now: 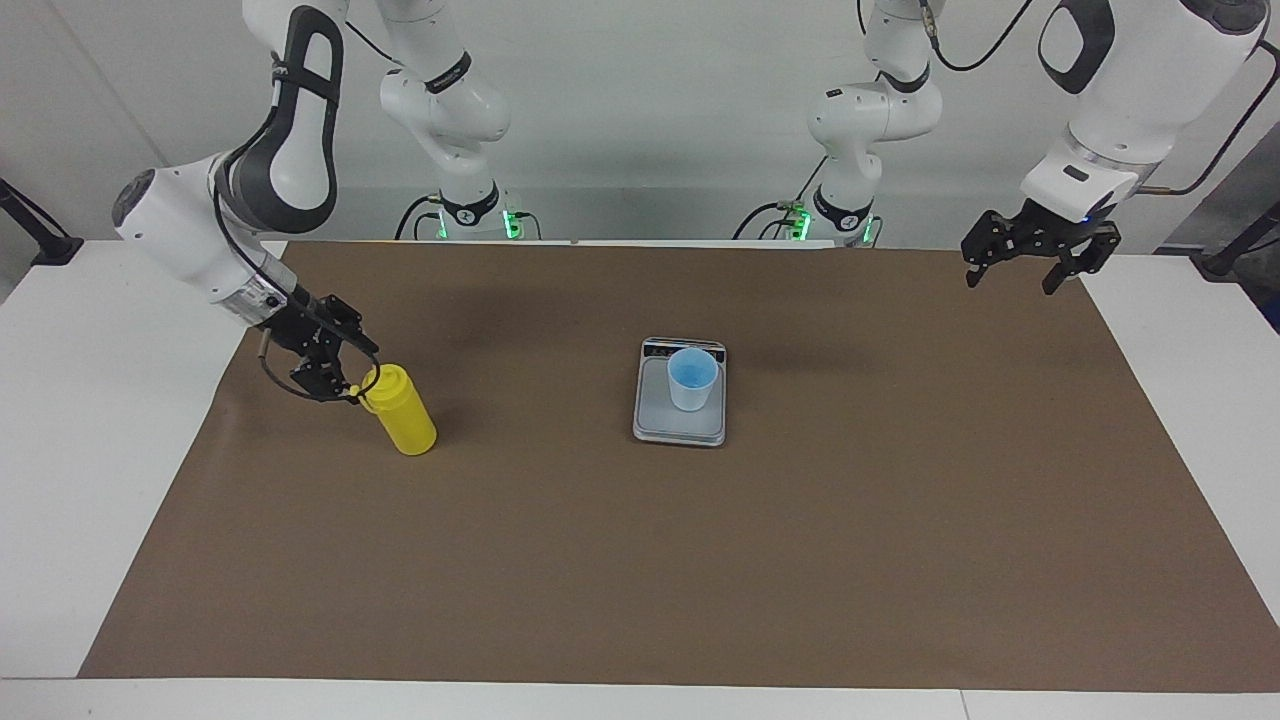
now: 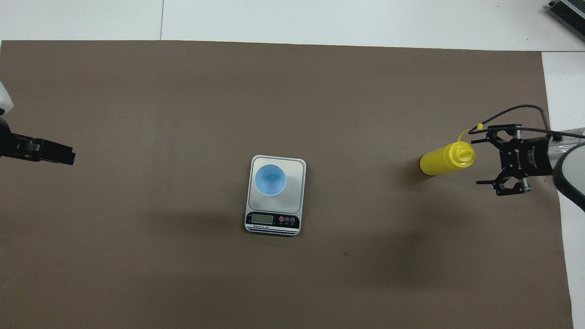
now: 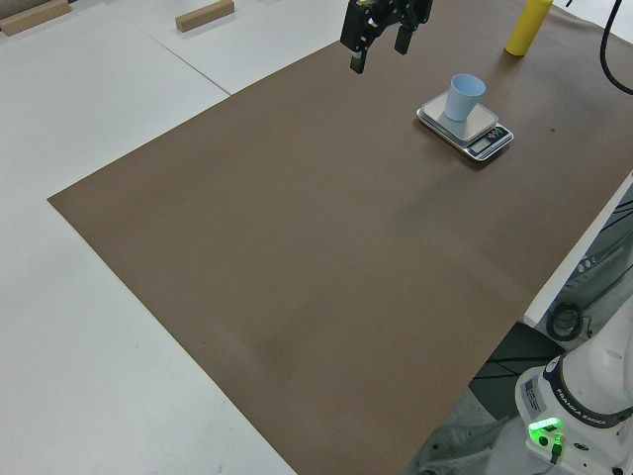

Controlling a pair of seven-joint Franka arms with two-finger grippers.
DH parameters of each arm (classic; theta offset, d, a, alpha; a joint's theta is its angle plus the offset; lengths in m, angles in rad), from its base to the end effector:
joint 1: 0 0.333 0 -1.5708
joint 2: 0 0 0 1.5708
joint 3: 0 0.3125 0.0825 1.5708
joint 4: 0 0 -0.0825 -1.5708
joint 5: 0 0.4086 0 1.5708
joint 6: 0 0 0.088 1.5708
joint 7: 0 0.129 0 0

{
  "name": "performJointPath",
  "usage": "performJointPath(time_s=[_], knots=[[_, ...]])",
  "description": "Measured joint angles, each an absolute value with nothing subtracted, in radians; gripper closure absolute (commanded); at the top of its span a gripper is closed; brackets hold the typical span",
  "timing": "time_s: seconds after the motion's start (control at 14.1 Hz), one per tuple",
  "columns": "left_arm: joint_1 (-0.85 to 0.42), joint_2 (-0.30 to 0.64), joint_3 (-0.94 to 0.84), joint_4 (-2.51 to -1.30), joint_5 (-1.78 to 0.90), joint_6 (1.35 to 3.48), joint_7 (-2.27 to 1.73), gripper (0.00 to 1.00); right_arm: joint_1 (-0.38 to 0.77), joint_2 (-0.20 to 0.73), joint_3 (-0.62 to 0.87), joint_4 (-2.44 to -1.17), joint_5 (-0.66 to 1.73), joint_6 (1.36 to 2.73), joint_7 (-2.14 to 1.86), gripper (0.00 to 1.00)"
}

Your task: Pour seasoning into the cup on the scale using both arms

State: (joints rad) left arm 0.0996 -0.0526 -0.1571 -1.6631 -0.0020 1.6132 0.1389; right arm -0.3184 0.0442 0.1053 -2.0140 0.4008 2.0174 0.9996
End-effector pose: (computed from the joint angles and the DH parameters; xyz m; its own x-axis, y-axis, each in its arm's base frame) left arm 0.5650 -0.0347 0.5865 0.9808 -0.1949 0.0012 -0.1948 -0.9808 -0.0065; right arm 0.5747 -0.0934 0.3964 0.1865 -0.9245 -0.3323 -0.9801 -0.1515 -0.1285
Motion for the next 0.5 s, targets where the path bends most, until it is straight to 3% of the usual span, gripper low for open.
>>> performJointPath(time_s=[0.5], knots=[[0.1,-0.053,-0.157,-1.663,-0.002,1.613,0.139,0.0,-0.245,-0.083,0.119,-2.01,0.244,1.946,0.559,0.0]])
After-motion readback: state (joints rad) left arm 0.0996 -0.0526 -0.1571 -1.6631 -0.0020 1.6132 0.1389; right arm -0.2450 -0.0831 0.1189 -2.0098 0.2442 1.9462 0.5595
